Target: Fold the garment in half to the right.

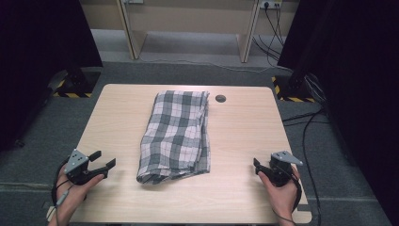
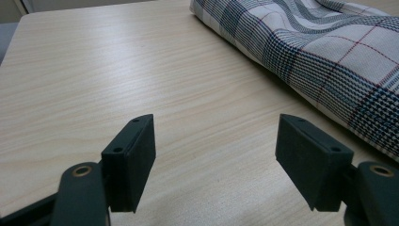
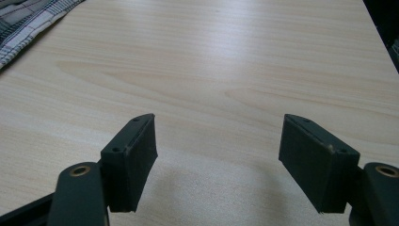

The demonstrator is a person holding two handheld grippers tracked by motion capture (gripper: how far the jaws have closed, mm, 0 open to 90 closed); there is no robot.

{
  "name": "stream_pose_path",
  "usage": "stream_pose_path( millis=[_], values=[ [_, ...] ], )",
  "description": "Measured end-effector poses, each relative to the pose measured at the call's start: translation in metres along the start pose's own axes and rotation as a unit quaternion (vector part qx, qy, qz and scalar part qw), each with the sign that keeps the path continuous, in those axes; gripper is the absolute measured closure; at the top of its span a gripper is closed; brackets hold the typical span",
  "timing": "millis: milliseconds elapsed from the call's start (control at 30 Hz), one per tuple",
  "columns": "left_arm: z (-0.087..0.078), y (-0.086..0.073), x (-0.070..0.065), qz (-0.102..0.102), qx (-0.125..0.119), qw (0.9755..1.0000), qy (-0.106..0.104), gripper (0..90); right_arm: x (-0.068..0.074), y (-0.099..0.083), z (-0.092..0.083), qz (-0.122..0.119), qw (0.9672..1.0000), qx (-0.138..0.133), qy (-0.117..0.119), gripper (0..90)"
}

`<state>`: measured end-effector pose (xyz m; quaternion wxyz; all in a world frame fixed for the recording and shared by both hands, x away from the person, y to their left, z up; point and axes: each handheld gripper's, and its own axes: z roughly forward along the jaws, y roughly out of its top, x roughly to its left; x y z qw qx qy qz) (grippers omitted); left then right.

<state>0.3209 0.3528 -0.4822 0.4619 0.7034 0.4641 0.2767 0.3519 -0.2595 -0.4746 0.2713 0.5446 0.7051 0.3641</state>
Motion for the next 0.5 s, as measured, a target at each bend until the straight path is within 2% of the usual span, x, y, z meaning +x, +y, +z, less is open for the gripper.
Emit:
stream_pose_path(
  millis=[167,500],
  values=[
    [-0.0004,-0.0004,-0.0031,0.012,-0.004,0.9999,0.007,29.1,0.0021,-0.0002,-0.0001,-0.006,1.0000,-0.001,-0.006,28.5],
    [-0.0019,-0.0010,-0.0044,0.018,-0.010,0.9997,0.011,29.0,0.0016,-0.0003,-0.0006,-0.004,1.0000,-0.004,-0.005,28.3]
  ],
)
